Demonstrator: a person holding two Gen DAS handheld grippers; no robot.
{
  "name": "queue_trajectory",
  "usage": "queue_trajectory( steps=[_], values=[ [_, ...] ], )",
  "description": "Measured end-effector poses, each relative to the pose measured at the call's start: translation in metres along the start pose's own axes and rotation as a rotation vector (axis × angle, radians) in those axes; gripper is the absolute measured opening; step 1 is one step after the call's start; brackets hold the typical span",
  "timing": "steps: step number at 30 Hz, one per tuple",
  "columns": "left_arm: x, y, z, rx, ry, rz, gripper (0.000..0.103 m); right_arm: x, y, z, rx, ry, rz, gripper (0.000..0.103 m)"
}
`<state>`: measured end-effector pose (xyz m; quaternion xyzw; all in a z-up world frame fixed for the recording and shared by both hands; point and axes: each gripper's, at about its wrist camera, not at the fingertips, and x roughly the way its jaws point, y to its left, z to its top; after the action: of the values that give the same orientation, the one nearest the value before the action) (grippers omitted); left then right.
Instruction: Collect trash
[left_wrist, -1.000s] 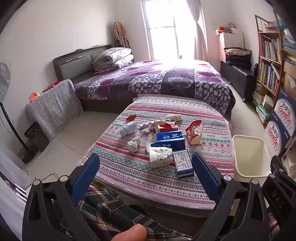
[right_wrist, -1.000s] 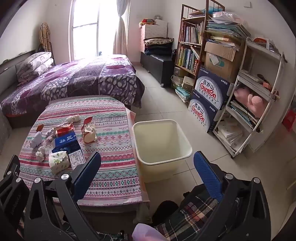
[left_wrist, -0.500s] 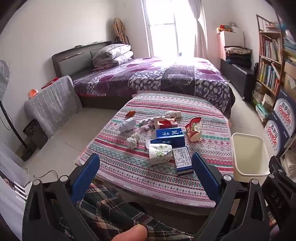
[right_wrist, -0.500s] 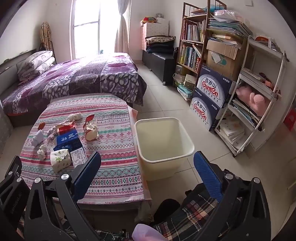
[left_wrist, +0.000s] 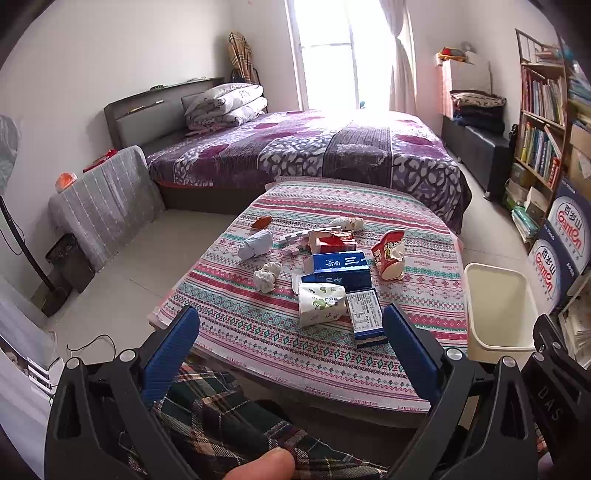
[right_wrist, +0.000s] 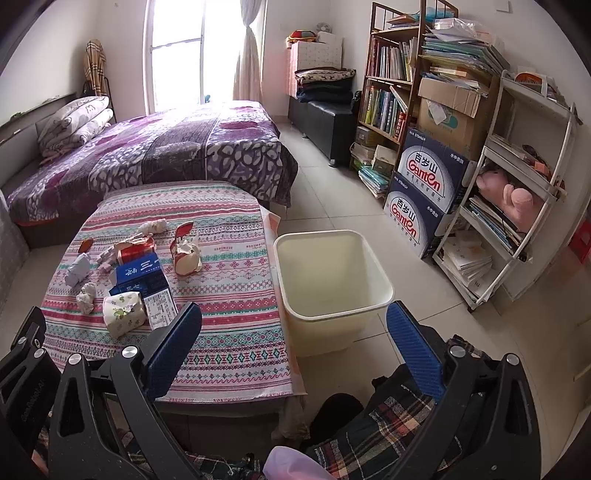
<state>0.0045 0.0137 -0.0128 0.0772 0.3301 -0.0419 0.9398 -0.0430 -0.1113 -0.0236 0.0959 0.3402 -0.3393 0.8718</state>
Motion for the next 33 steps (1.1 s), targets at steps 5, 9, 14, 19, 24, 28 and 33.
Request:
queue_trajectory(
  steps=[5,9,14,19,24,28,33],
  values=[
    [-0.0001,-0.0002,0.0016,-0.001,0.0,0.0,0.096,0.0016,0.0009,-0.0006,-0.002,0.004,0.0,0.096],
    [-0.0003,0.0031,-0.0008,-0.003,-0.002,0.0,0.096,0.002,0.001,-0.0019,0.0,0.008,0.002,0.096],
    [0.0005,-0.0001,0.003,0.0,0.003,0.001,0.096,0.002,0.0013,-0.0021,-0.001,0.009,0.001,0.096],
    [0.0006,0.0002,0.0032,0.0,0.002,0.002,0.096,0.0035,0.0016,-0.0033,0.001,0.014,0.001,0.096],
    [0.0013,0.0015,0.0019,0.001,0.006,0.002,0.096,0.0037,0.0014,-0.003,0.0,0.016,0.001,0.096],
    [0.0015,0.0029,0.0016,0.0,0.007,0.003,0.096,0.0044,0.0016,-0.0037,0.001,0.016,0.0,0.096],
    [0.0024,0.0023,0.0013,0.0,0.011,0.005,0.096,0.0045,0.0014,-0.0033,-0.001,0.018,0.0,0.096]
  ],
)
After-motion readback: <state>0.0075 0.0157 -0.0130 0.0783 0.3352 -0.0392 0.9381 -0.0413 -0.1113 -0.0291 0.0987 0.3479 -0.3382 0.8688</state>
